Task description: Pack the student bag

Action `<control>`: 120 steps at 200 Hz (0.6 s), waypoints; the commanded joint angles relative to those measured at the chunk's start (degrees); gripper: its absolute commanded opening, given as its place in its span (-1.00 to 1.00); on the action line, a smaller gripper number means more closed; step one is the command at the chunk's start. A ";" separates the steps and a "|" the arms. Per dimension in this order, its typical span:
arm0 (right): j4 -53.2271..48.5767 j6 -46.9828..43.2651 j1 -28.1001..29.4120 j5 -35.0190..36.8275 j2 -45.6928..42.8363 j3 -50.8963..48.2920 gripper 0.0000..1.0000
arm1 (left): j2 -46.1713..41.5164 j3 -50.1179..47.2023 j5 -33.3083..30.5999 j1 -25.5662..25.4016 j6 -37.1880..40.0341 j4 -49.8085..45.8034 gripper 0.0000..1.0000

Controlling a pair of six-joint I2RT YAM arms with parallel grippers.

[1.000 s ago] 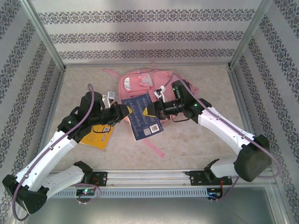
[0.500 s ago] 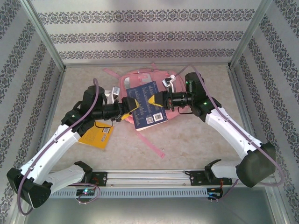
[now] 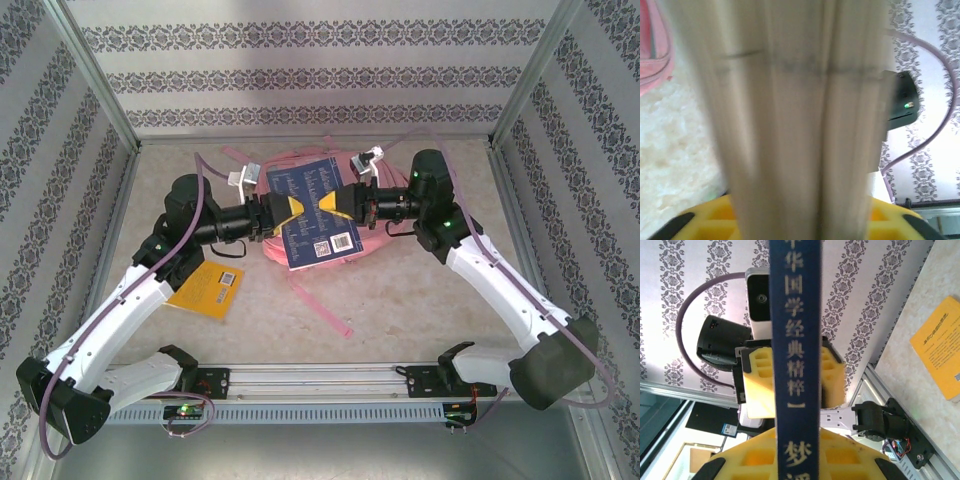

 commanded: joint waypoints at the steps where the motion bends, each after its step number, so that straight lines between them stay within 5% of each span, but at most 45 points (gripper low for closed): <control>1: -1.25 -2.45 -1.01 0.64 -1.91 2.49 -1.00 | -1.57 -0.07 0.02 0.68 -1.59 8.68 -0.75; 12: -6.61 -5.55 -1.62 4.16 -2.54 3.58 -0.51 | -1.76 0.21 -2.03 0.64 -0.65 8.42 -1.00; 23: -11.56 -8.07 -2.22 9.81 -4.12 3.98 0.05 | -2.48 0.17 -6.12 0.64 0.42 7.43 -1.00; 33: -10.95 -6.92 -2.19 15.20 -6.37 2.44 0.30 | -3.64 -0.73 -11.08 0.56 0.57 8.29 -1.00; 70: 2.10 3.58 0.34 28.87 -11.91 -6.33 0.72 | -4.58 -4.67 -26.67 -0.45 -4.03 20.37 -1.00; 120: 10.94 5.73 8.16 35.71 -8.78 -7.32 0.83 | 1.53 0.06 -28.40 -2.25 -6.37 24.99 -1.00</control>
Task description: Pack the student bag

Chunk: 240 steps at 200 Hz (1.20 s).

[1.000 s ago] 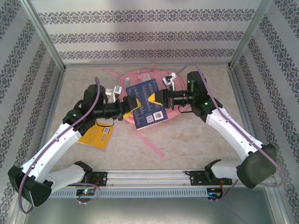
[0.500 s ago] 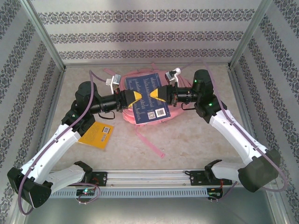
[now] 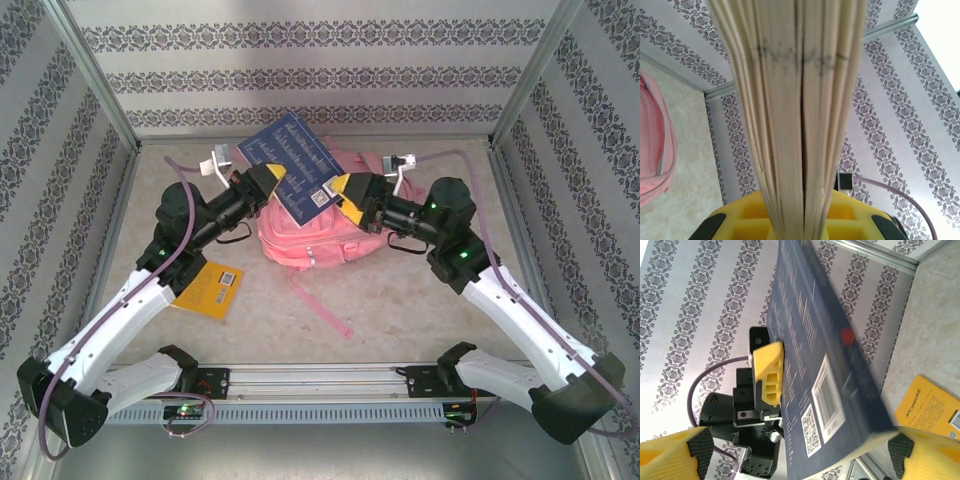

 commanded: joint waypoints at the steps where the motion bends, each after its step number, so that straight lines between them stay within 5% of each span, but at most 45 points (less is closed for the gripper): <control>1: 7.56 2.22 2.23 6.16 1.87 -0.05 0.83 | 1.55 3.72 -3.16 -1.08 -2.06 8.74 -1.00; 30: 10.67 2.88 4.17 9.03 4.60 2.16 0.73 | 2.74 4.12 -3.65 -1.93 -2.18 9.14 -1.00; 57: 11.66 3.61 5.21 13.03 5.86 2.66 0.41 | 3.15 3.41 -4.46 -2.61 -2.56 10.03 -1.00; 100: 9.80 4.41 5.24 18.03 6.57 1.61 -0.25 | 3.87 2.86 -4.50 -3.69 -3.22 10.52 -1.00; 133: 5.98 1.93 4.20 19.46 4.98 1.77 -1.00 | 4.20 3.27 -4.20 -3.98 -2.79 6.75 -1.00; 140: 3.42 0.81 3.38 19.92 3.64 1.66 -1.00 | 4.25 4.36 -4.57 -3.94 -1.81 2.68 -0.88; 161: -13.80 -6.24 0.21 23.71 -2.22 3.58 -1.00 | 6.88 10.99 -4.51 -3.64 5.18 -12.82 -0.03; 170: -23.40 -9.28 -1.23 27.24 -4.95 5.00 -1.00 | 9.73 14.58 -3.75 -3.59 7.99 -18.40 0.14; 204: -49.39 -16.79 -9.82 31.29 -11.43 8.23 -1.00 | 24.21 26.54 1.26 -3.41 13.14 -29.52 0.17; 240: -60.82 -20.22 -16.78 28.89 -16.62 5.93 -1.00 | 39.48 37.52 5.64 -3.48 14.09 -29.81 0.12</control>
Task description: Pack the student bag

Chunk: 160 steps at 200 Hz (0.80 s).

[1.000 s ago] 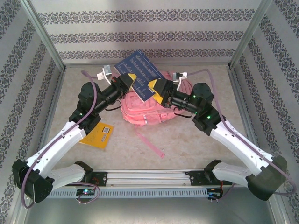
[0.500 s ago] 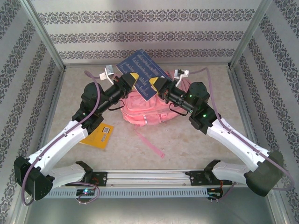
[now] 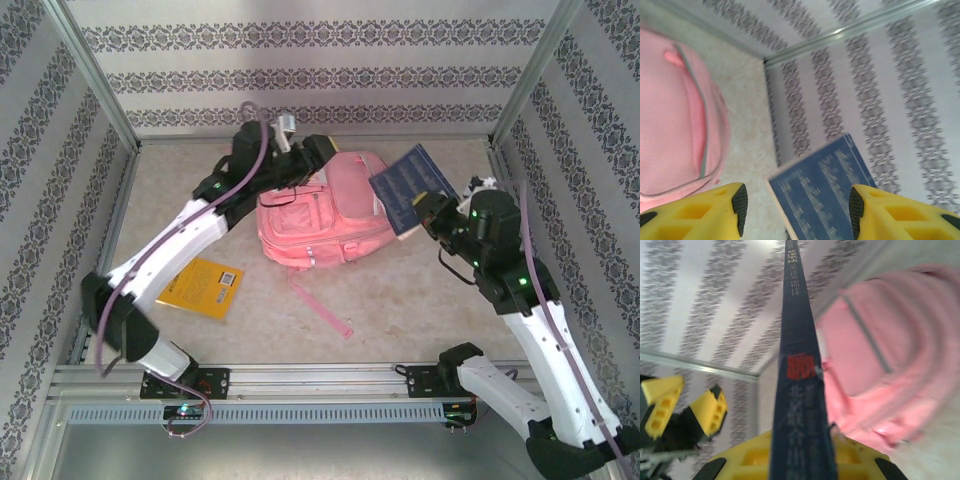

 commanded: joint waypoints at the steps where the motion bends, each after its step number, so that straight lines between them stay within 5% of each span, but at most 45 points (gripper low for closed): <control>1: -13.36 -5.17 -2.81 -0.06 -2.64 -1.07 -1.00 | 8.26 5.78 4.13 0.03 3.47 -5.74 0.12; 65: -17.89 -6.74 -5.94 -2.12 -7.25 -2.87 -1.00 | 30.30 27.54 8.78 -0.88 3.65 -10.85 0.05; 160: -15.61 -7.13 -9.39 -7.37 -8.24 -6.36 -1.00 | 42.56 37.49 11.13 -2.24 1.54 -12.36 -0.06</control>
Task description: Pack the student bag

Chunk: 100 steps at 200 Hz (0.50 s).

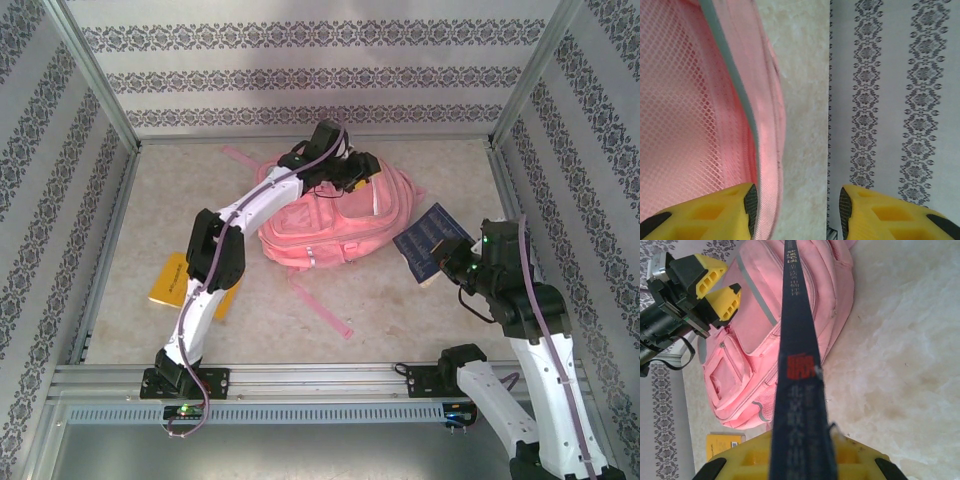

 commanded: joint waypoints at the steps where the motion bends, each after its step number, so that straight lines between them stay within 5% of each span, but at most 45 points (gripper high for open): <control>1: 2.91 -0.75 -0.60 -2.87 -0.79 -1.52 -1.00 | 2.30 3.79 1.95 -0.93 -0.59 -1.63 -0.07; 58: 4.98 -0.34 -0.61 -3.90 -1.27 -3.32 -1.00 | 7.24 8.97 1.98 -1.28 -0.19 -4.08 -0.19; 100: 5.48 -0.46 -0.59 -3.82 -1.29 -3.33 -1.00 | 11.19 15.50 1.46 -1.28 1.90 -9.44 -0.54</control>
